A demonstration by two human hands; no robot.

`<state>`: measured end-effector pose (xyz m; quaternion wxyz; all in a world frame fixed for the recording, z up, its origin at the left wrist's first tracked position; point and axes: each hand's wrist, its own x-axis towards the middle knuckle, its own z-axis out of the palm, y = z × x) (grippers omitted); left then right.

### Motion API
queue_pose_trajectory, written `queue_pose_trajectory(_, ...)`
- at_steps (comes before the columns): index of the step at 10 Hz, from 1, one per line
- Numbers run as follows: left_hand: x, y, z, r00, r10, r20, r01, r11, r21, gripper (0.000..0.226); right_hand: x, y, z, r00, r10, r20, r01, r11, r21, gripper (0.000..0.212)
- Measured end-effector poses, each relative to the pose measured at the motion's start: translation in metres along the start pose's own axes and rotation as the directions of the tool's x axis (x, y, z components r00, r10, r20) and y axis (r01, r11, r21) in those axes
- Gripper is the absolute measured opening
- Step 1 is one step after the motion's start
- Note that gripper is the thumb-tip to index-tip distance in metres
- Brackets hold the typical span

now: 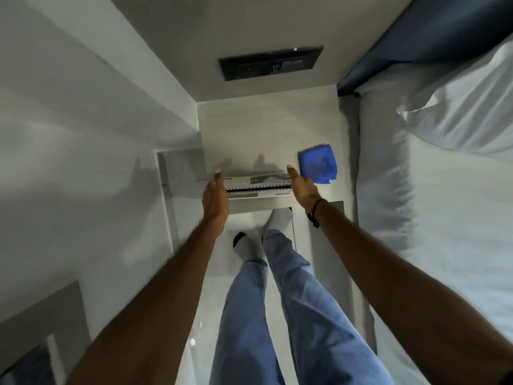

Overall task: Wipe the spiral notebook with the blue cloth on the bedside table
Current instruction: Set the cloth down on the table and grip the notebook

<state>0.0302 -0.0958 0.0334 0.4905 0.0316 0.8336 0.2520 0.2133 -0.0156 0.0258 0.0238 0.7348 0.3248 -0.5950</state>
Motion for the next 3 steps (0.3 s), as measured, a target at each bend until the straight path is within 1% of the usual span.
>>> queue_pose_trajectory(1, -0.004, -0.012, -0.005, 0.999, -0.038, 0.023, 0.038, 0.999, -0.025, 0.071, -0.002, 0.008, 0.006, 1.000, 0.000, -0.004, 0.000, 1.000, -0.023, 0.084)
queue_pose_trajectory(2, -0.002, -0.021, -0.012, 0.998, -0.015, 0.056, 0.016, 1.000, -0.017, 0.070, -0.001, 0.016, 0.012, 1.000, 0.009, 0.005, -0.009, 0.999, -0.043, 0.083)
queue_pose_trajectory(3, -0.004, -0.019, -0.025, 0.996, 0.052, 0.070, -0.054, 0.998, 0.035, 0.072, -0.007, 0.016, 0.010, 0.998, -0.028, -0.047, 0.027, 0.999, -0.031, 0.085)
